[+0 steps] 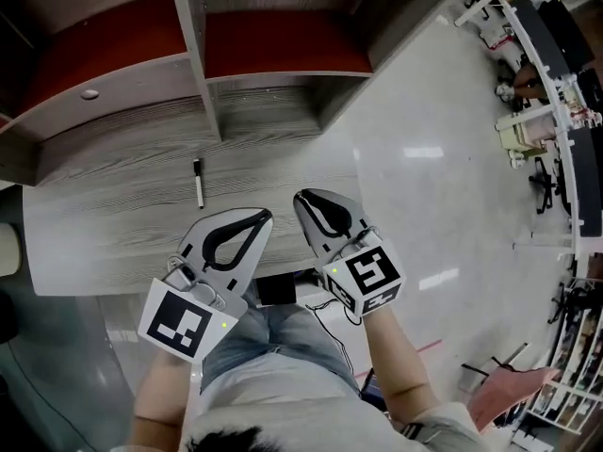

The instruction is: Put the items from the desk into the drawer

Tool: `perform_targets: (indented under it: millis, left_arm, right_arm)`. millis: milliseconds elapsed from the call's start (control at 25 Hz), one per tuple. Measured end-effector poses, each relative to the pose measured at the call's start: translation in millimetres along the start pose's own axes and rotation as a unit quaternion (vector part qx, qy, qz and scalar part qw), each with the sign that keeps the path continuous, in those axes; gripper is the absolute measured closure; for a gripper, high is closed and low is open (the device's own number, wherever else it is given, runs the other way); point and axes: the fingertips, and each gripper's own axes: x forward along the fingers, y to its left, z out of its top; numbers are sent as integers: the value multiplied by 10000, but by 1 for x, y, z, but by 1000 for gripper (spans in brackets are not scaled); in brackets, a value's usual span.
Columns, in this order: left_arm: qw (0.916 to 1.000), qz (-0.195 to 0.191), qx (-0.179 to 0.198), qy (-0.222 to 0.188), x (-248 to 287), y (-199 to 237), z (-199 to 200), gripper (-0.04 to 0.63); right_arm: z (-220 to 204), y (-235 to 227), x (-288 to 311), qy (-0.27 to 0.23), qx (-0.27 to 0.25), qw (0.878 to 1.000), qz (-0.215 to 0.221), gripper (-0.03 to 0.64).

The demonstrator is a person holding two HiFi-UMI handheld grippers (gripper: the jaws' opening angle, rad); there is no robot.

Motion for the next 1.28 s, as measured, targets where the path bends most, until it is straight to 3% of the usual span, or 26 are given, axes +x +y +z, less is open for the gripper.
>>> perform_targets:
  millis: [240, 600, 840, 1280]
  left_arm:
    - [9997, -181, 91, -104, 5, -44, 9, 586]
    - [9994, -249, 196, -164, 2, -104, 9, 586]
    - [9999, -35, 120, -109, -9, -123, -9, 588]
    - [9995, 231, -12, 195, -22, -127, -39, 588]
  right_arm:
    - [22, 17, -70, -554, -21, 9985, 32, 566]
    - [22, 34, -134, -1002, -124, 9949, 53, 566]
    - [-12, 44, -149, -909, -105, 9956, 182, 566]
    - [-99, 57, -136, -289, 222, 9984, 428, 566]
